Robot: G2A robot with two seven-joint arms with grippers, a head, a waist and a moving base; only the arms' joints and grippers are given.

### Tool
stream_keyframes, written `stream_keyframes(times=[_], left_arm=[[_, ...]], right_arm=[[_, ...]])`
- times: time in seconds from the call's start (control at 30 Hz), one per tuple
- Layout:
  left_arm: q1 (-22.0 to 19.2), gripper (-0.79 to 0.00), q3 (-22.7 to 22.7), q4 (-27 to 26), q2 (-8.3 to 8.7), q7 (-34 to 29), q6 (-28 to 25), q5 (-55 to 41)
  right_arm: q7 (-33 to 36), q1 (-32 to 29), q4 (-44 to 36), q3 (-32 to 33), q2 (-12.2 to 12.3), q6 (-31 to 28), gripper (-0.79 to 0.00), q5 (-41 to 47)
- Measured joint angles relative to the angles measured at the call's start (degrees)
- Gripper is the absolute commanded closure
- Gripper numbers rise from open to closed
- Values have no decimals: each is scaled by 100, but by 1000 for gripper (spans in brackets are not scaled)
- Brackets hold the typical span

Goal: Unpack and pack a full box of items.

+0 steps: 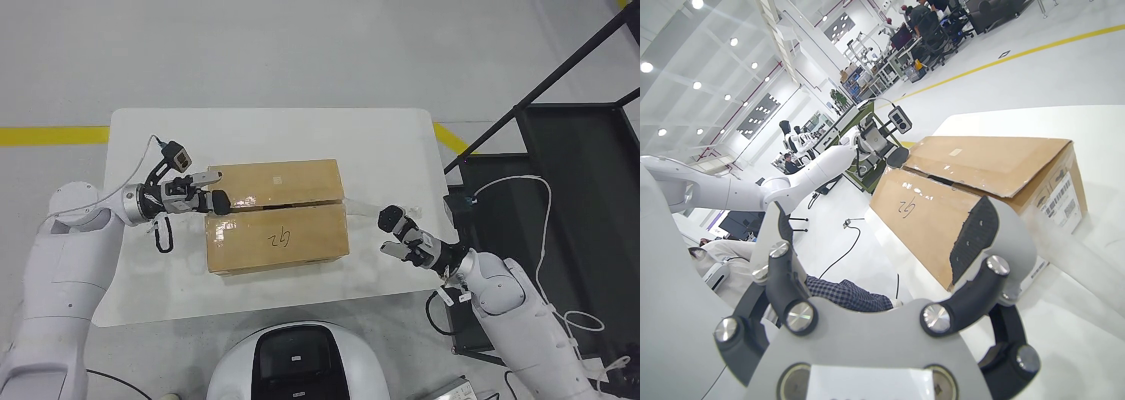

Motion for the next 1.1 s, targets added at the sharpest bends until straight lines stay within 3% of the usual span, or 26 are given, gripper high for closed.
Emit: stream_keyframes(times=[0.23,0.57,0.87,1.1], left_arm=[[-33,-785,149,-110,42,284,-97,659],[-127,-785,275,-129,52,524,-40,814],[-126,-785,258,-143,46,604,-67,688],[-126,-785,258,-143,46,604,-67,688]], right_arm=[[-11,50,129,-31,-1,122,-785,-98],[261,1,267,-471,-23,239,-785,-323],[245,618,1338,-1204,-154,650,-785,-236],[72,1293,2480,-1831,-353,924,-785,380]])
